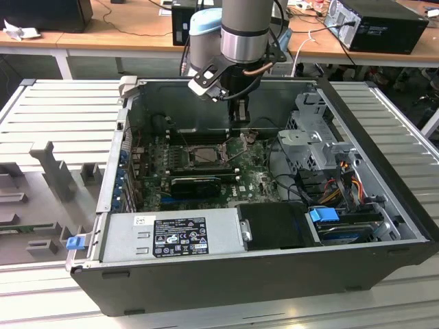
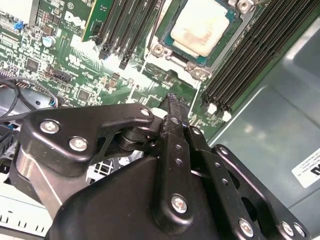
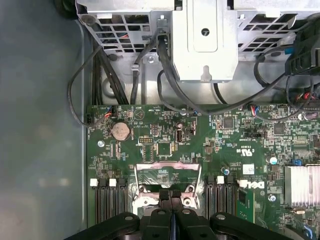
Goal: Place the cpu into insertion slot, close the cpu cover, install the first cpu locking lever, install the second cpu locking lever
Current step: 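Close the cpu cover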
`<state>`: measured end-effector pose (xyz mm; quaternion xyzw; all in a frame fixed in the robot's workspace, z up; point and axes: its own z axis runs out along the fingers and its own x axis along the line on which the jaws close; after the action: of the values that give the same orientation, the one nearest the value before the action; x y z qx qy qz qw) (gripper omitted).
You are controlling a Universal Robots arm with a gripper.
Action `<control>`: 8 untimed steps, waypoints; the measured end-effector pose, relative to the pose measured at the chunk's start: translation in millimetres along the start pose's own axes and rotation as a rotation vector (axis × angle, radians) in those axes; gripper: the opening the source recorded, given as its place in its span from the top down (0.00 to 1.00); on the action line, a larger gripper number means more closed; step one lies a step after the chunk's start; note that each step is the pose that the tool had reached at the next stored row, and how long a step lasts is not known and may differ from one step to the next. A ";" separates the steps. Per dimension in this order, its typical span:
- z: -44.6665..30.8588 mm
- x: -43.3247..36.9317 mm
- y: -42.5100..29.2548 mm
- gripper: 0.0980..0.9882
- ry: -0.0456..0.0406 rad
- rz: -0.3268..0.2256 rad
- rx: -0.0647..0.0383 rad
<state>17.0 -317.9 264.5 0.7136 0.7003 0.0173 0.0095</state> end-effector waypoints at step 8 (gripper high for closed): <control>0.2 0.4 5.8 0.99 -0.0003 0.000 0.000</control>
<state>22.8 -317.6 264.6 0.7136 0.7003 0.0171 0.0095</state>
